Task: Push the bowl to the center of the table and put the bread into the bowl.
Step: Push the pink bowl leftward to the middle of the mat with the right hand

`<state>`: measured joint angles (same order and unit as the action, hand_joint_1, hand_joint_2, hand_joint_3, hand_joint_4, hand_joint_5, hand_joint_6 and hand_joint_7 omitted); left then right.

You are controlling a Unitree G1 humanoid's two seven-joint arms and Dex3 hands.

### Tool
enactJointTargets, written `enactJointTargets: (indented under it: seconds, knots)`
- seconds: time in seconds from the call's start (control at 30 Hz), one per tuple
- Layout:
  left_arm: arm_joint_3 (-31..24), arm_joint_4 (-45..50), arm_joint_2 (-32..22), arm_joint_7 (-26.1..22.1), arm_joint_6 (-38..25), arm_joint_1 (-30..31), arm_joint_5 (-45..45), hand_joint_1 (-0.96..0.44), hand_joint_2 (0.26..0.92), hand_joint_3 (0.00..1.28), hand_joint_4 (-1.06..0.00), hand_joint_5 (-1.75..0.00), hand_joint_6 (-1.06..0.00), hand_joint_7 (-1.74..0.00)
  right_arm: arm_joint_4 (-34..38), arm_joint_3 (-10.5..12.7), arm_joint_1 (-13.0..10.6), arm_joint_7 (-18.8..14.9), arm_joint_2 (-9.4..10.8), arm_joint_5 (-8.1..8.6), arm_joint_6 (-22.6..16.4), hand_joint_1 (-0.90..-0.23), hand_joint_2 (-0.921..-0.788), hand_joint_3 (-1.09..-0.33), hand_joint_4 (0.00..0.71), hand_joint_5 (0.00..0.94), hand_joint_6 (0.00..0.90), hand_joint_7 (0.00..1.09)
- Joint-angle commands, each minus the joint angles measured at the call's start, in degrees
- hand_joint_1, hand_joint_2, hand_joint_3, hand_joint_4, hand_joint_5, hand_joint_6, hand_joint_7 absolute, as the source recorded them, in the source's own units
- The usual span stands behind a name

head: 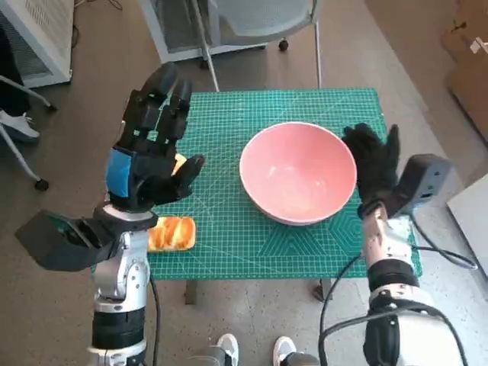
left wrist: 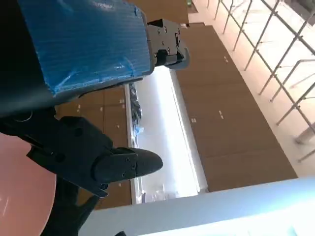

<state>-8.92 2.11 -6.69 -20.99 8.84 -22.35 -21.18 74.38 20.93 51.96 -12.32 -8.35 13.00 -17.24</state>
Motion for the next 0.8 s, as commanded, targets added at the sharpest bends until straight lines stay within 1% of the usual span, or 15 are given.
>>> enactJointTargets:
  seconds: [0.03, 0.23, 0.33, 0.43, 0.57, 0.63, 0.7, 0.8]
  knots:
    - [-0.4, 1.6, -0.8, 0.2, 0.0, 1.0, -0.2, -0.29, 0.701, 0.49, -0.03, -0.01, 0.00, -0.50, 0.1, -0.6, 0.9, 0.7, 1.5, -0.75, 1.2, -0.512, -0.921, -0.819, 0.252, 0.017, 0.356, 0.04]
    - [-0.4, 1.8, -0.9, 0.3, -0.1, 1.2, -0.2, -0.28, 0.705, 0.48, -0.03, -0.01, 0.00, -0.50, 0.2, -0.7, 1.2, 0.7, 1.8, -0.67, 1.2, -0.505, -0.921, -0.824, 0.251, 0.013, 0.343, 0.04]
    - [-0.8, 2.5, -1.4, 0.8, 0.2, 2.1, 0.6, -0.30, 0.726, 0.44, -0.04, -0.01, 0.00, -0.50, 0.0, -1.1, 2.9, 0.9, 3.6, -0.71, 1.4, -0.504, -0.921, -0.834, 0.245, 0.009, 0.339, 0.03]
    - [-0.9, 2.8, -1.5, 1.1, 0.2, 2.5, 0.8, -0.31, 0.745, 0.40, -0.04, -0.01, 0.00, -0.49, 0.1, -1.2, 3.4, 1.1, 4.2, -0.70, 1.7, -0.508, -0.921, -0.839, 0.242, 0.006, 0.337, 0.03]
    - [-0.8, 2.9, -1.7, 1.3, 0.4, 2.8, 0.9, -0.31, 0.761, 0.37, -0.04, -0.01, 0.00, -0.48, 0.0, -1.4, 3.8, 1.1, 4.5, -0.79, 2.0, -0.511, -0.921, -0.844, 0.241, 0.005, 0.337, 0.03]
    - [-0.8, 3.1, -1.7, 1.6, 0.7, 3.3, 1.3, -0.32, 0.778, 0.33, -0.05, -0.01, 0.00, -0.47, -0.2, -1.7, 4.2, 1.0, 4.4, -1.03, 2.2, -0.501, -0.921, -0.846, 0.246, 0.007, 0.334, 0.03]
    - [-0.8, 3.3, -1.7, 1.7, 0.8, 3.7, 1.4, -0.32, 0.784, 0.32, -0.05, -0.01, 0.00, -0.47, -0.4, -1.9, 4.2, 0.5, 3.9, -1.14, 2.1, -0.494, -0.921, -0.843, 0.249, 0.008, 0.333, 0.03]
    - [-0.7, 3.6, -1.8, 1.9, 0.7, 3.9, 1.4, -0.32, 0.789, 0.31, -0.05, -0.01, 0.00, -0.47, -0.5, -1.9, 4.1, 0.4, 3.7, -1.19, 2.0, -0.488, -0.921, -0.839, 0.252, 0.009, 0.332, 0.03]
